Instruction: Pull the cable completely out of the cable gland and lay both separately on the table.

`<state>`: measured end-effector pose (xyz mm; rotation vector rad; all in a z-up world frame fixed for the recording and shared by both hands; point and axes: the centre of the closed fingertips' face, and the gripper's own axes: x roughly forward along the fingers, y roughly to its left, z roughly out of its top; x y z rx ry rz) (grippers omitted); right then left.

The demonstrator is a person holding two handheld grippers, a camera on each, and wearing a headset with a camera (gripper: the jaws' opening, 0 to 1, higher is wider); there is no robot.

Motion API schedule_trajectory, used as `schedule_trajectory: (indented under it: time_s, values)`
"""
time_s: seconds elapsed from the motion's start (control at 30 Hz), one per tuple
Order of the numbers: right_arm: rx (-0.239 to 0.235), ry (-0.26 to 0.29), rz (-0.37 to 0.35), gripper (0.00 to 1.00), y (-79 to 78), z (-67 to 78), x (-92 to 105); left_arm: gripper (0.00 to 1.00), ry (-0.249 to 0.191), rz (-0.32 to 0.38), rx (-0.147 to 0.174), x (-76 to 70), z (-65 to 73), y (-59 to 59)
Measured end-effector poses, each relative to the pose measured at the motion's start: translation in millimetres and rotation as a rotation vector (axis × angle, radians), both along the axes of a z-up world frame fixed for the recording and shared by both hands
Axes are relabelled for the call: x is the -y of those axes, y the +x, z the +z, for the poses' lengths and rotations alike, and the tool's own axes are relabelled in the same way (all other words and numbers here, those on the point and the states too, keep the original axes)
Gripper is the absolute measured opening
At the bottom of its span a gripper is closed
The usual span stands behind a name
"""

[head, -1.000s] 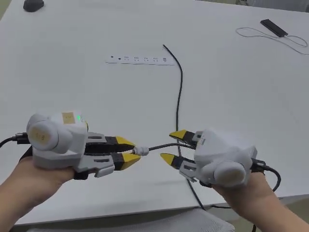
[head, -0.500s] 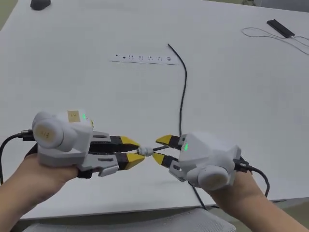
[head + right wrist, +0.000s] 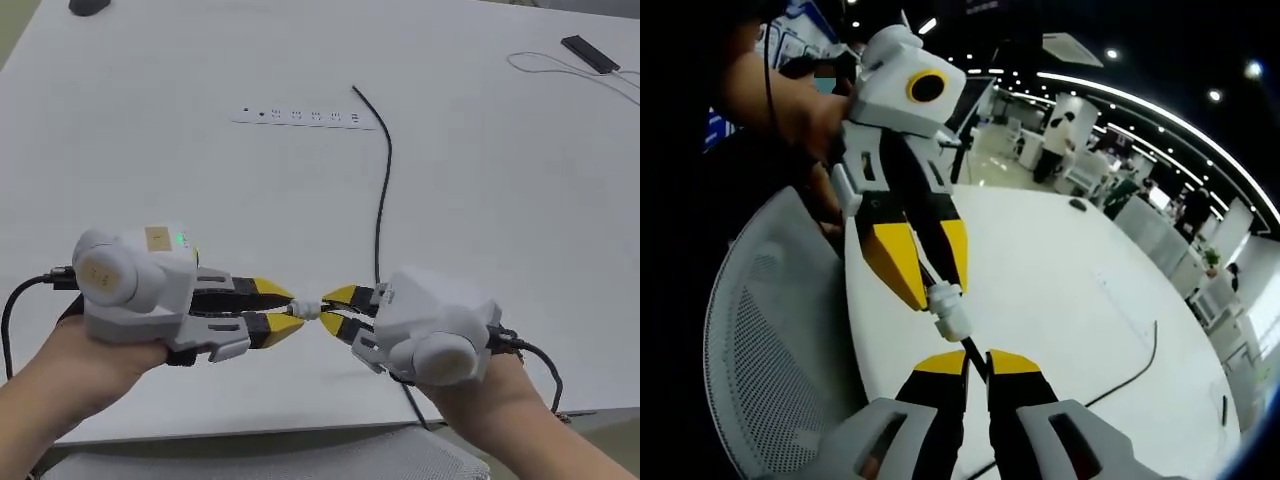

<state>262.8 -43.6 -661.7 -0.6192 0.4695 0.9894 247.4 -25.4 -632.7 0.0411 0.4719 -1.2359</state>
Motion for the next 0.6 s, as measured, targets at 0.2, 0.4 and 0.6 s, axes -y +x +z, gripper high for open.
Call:
schedule_trajectory:
  time_s: [0.2, 0.4, 0.6]
  values:
    - [-0.040, 0.015, -0.056, 0.01, 3.2, -6.2, 12.1, 0.15, -0.004, 0.000, 0.003, -0.2, 1.9, -0.5]
    - [-0.121, 0.049, -0.154, 0.01, 6.2, -18.8, 28.5, 0.15, -0.016, -0.002, 0.006, 1.0, 4.3, -0.5]
    - [-0.190, 0.077, -0.242, 0.01, 7.0, -30.8, 45.1, 0.15, -0.022, -0.007, 0.004, 2.6, 5.3, -2.1]
